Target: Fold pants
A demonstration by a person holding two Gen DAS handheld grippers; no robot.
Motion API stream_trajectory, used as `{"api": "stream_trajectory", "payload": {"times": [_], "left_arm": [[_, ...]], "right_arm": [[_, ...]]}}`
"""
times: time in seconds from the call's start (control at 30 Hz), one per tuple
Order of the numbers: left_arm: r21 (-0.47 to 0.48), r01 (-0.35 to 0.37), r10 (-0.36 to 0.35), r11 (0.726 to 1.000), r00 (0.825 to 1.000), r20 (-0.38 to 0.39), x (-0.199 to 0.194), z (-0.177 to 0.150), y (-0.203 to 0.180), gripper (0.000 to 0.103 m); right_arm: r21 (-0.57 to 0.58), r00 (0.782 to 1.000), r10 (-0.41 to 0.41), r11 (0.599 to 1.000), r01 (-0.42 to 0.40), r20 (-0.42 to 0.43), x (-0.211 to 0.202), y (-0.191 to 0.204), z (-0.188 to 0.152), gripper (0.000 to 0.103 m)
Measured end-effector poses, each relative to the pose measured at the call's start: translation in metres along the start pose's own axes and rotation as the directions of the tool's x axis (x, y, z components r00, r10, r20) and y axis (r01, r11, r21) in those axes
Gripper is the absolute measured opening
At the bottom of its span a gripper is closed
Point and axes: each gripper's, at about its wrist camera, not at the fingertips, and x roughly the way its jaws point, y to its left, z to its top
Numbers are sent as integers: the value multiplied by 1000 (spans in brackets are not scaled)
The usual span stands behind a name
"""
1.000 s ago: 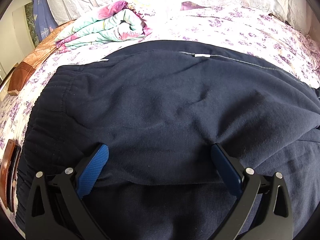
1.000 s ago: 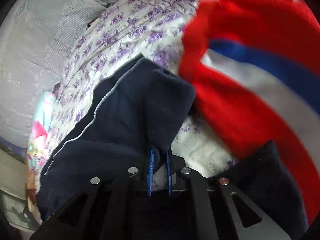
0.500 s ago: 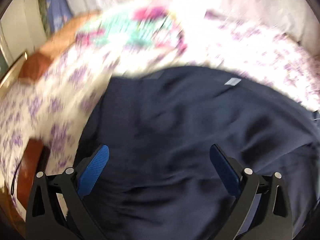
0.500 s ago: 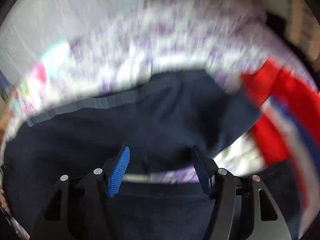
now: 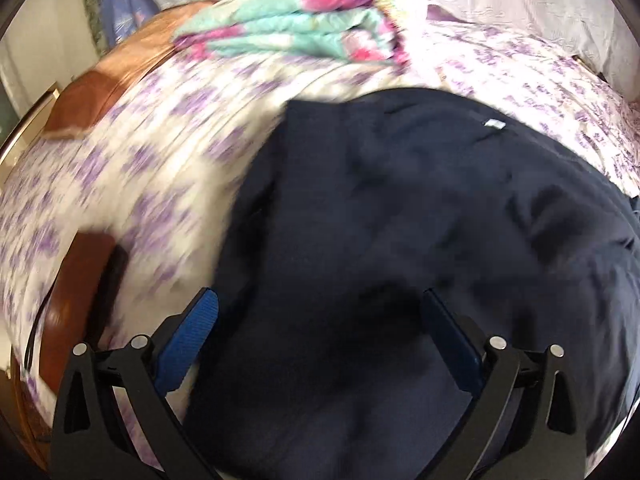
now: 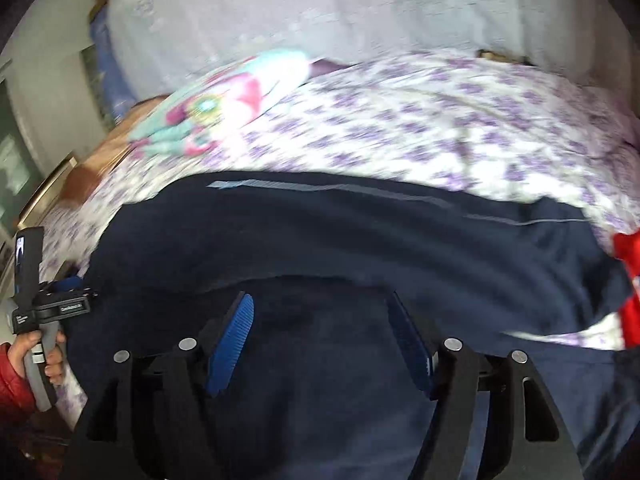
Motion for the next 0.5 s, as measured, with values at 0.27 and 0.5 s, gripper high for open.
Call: {"api": "stream_trajectory", "payload": {"times": [0.27, 0.5], "left_arm": [[-59, 99, -100, 993, 995, -4, 11, -20, 25, 99], [-14, 88, -88, 996, 996, -6, -4, -5, 21, 99]], "right_arm": [[-144, 974, -108, 986, 80, -200, 55, 64, -32, 75], [-79, 986, -124, 990, 116, -111, 34, 85, 4, 76]]}}
